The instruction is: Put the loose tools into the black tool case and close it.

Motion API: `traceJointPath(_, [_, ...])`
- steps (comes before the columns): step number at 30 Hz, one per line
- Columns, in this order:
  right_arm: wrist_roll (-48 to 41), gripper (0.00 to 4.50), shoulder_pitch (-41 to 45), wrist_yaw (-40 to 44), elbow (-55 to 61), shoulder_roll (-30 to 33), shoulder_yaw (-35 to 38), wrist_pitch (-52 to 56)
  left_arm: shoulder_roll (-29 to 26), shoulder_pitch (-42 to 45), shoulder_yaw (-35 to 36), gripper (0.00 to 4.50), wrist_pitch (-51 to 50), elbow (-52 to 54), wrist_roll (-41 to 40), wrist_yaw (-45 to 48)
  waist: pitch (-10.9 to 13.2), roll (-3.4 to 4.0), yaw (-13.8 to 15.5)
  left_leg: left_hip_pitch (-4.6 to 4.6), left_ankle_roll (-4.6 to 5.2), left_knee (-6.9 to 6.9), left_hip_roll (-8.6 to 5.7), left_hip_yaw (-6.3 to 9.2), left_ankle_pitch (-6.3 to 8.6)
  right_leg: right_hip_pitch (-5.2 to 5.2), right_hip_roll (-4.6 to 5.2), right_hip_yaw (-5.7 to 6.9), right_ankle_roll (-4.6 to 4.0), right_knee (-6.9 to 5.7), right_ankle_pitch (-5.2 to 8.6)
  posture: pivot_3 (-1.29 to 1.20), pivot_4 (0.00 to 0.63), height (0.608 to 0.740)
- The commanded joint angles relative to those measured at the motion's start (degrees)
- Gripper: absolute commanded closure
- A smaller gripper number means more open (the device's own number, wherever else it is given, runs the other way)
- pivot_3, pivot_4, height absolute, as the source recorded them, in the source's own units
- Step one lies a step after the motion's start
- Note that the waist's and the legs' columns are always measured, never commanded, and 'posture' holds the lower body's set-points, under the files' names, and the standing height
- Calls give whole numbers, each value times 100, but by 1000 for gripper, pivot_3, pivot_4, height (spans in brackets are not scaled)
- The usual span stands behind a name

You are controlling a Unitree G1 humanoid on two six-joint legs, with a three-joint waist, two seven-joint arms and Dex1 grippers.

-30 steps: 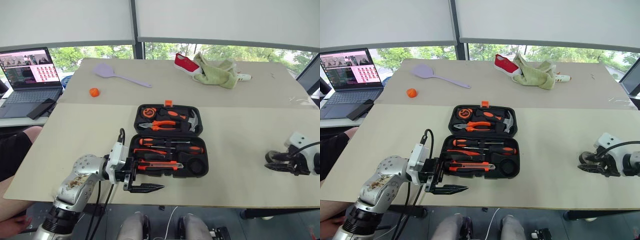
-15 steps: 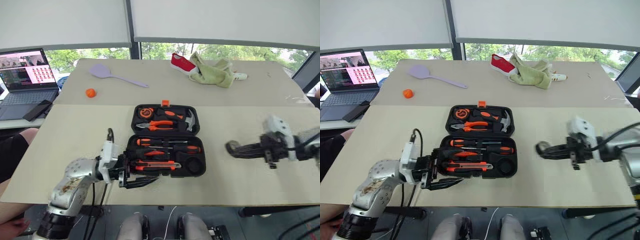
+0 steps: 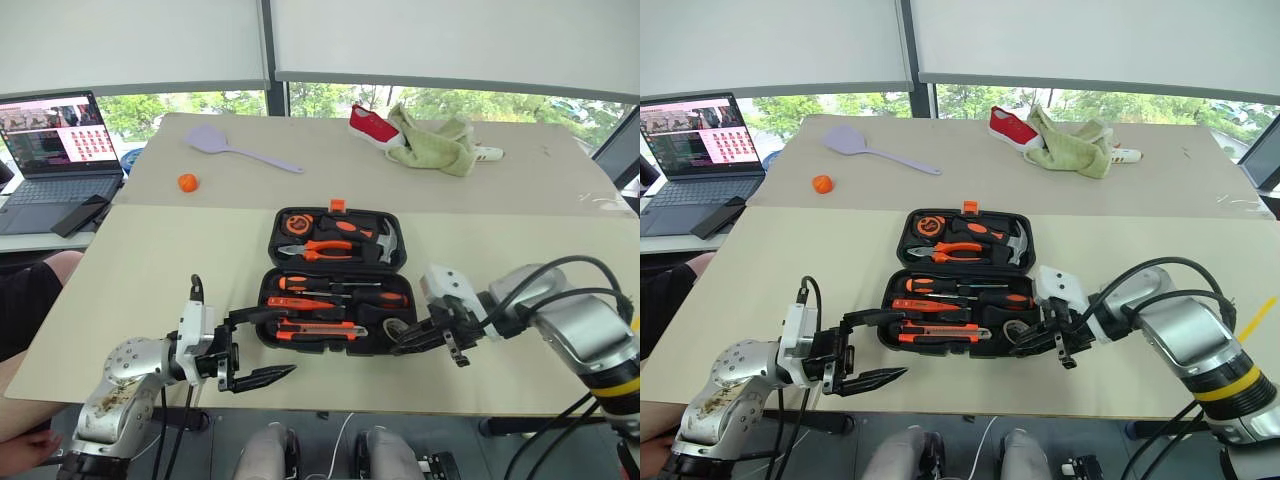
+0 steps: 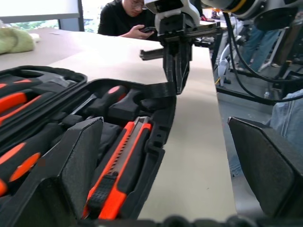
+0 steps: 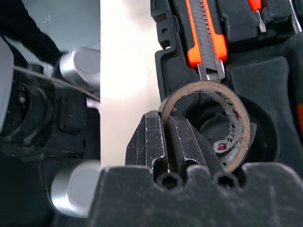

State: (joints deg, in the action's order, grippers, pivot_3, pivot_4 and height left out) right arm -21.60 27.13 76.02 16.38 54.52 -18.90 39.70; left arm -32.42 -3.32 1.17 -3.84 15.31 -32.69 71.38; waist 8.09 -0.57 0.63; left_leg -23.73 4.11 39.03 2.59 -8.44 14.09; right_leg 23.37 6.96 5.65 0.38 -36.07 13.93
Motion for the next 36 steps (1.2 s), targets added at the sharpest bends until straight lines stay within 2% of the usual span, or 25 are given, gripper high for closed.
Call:
traceJointPath(1, [526,4487,93,-258,-213,-10,-216,-91,-10,-49,22,0,197,122,31,23,1,-2,2,0,0,1,0,0,0,0,0,0,0,-1,0,0,150,740])
traceJointPath(9, [911,4487,301,-293,-207,-62,-508,8,43,-40,-22,0,314,61,105,-27,2,-6,1,-1,7,5,-2,0,4,0,2,0,1,0,0,0,150,740])
traceJointPath(11, [787,3754,356,-94,-141,-53,-526,27,51,-19,-29,0,313,71,103,-58,2,-7,-1,0,10,5,0,0,6,-1,1,0,1,0,0,0,150,740])
traceJointPath(13, [707,3351,416,4,-164,-76,-447,-48,41,-2,-4,0,294,89,82,-87,2,-7,-1,-1,13,5,0,0,7,0,1,-1,1,-1,0,0,150,740])
traceJointPath(15, [594,2634,513,253,-268,-14,-343,-172,-2,6,50,0,264,105,59,-109,2,-7,4,-1,10,4,1,1,6,1,0,1,1,-1,0,0,150,740])
traceJointPath(19, [125,1350,569,732,-600,-104,122,-544,-71,36,154,0,197,90,17,-187,3,-8,2,-3,6,3,0,0,4,0,-2,3,1,0,0,0,150,740])
traceJointPath(23, [-265,1350,583,1148,-999,-135,610,-977,-113,133,288,0,159,4,-26,-304,5,-9,0,-4,7,3,0,-2,4,0,-1,3,2,0,0,0,150,740])
traceJointPath(26, [-552,1350,383,973,-1804,-414,1371,-1521,-135,669,599,0,-137,-635,216,-1033,6,-12,17,-3,9,4,0,0,5,-4,-5,8,2,-2,0,0,150,740])
traceJointPath(27, [-466,1857,323,858,-2050,-480,1481,-1736,-139,841,647,500,-213,-845,327,-1239,7,-13,26,-3,11,5,-1,2,5,-7,-10,12,2,-1,0,0,150,740])
traceJointPath(28, [-249,1995,266,725,-2369,-565,1540,-2211,-148,1053,660,635,-264,-1097,478,-1443,7,-15,31,-2,12,5,-1,5,5,-11,-13,14,2,0,-1,0,150,740])
traceJointPath(31, [460,3159,236,180,-3202,-807,1540,-3485,-120,1600,633,1872,-367,-1669,882,-1959,8,-17,6,0,4,7,-4,-1,0,-15,-22,11,5,-1,-3,0,150,740])
traceJointPath(35, [1068,4431,471,-785,-4171,-1338,1569,-4598,1,2234,389,3215,-470,-2392,1466,-2526,11,-20,-39,-1,-16,5,-3,-12,-12,-9,-33,0,8,-5,-3,0,150,740])
traceJointPath(36, [1166,4500,496,-849,-4297,-1449,1496,-4702,85,2419,248,3630,-560,-2551,1569,-2573,11,-20,-53,0,-21,4,-1,-15,-15,-8,-39,-1,8,-6,-3,0,150,740])
